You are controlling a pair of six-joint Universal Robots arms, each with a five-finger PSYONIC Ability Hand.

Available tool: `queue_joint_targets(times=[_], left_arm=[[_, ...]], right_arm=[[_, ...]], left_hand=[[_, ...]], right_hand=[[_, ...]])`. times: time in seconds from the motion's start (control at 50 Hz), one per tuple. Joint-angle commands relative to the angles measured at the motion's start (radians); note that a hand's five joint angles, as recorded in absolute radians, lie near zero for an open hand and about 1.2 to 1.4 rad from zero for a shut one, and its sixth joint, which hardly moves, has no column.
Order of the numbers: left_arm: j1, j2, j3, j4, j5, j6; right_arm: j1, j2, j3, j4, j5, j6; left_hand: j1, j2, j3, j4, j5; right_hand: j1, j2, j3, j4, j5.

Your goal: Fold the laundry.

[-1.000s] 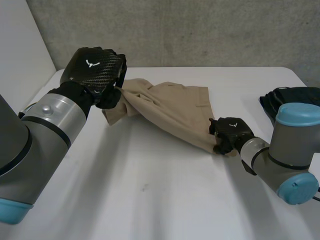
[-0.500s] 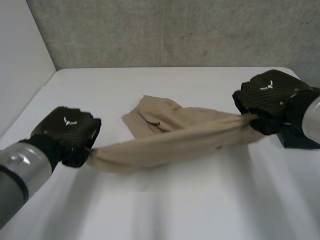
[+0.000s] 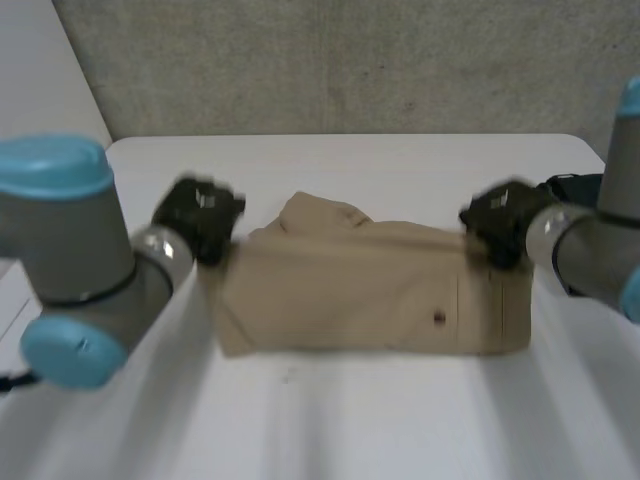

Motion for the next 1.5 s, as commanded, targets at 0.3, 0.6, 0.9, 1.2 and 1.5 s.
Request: queue_joint_targets(times=[0.3, 0.6, 0.9, 1.2, 1.5], left_arm=[[0.028, 0.133, 0.174, 0.518, -0.007, 0.064], [0.057, -0.013, -0.325, 0.483, -0.003, 0.022], [0.054, 0.332, -0.468, 0.074, -0.007, 0.068], [-0.174, 0.547, -0.597, -0.353, 0.0, 0.119], [0.017, 0.219, -0.303, -0.013, 0.029, 0.094]], right_arm=[[0.097, -0.077, -0.252, -0.53, 0.081, 0.148], [0.119, 0.212, 0.022, -0.486, 0.012, 0.068], [0.117, -0.013, 0.14, -0.196, 0.014, 0.046], [0.113, -0.194, 0.333, 0.2, 0.0, -0.147], [0.11, -0.188, 0.483, -0.007, 0.003, -0.087]], left_hand=[[0.266, 0.201, 0.203, 0.198, 0.242], [0.266, 0.201, 0.203, 0.198, 0.242], [0.266, 0.201, 0.203, 0.198, 0.242], [0.266, 0.201, 0.203, 0.198, 0.242], [-0.89, -0.955, -0.953, -0.959, -0.915]], right_hand=[[0.429, 0.228, 0.212, 0.209, 0.233], [0.429, 0.228, 0.212, 0.209, 0.233], [0.429, 0.228, 0.212, 0.209, 0.233], [0.429, 0.228, 0.212, 0.209, 0.233], [0.429, 0.228, 0.212, 0.209, 0.233]])
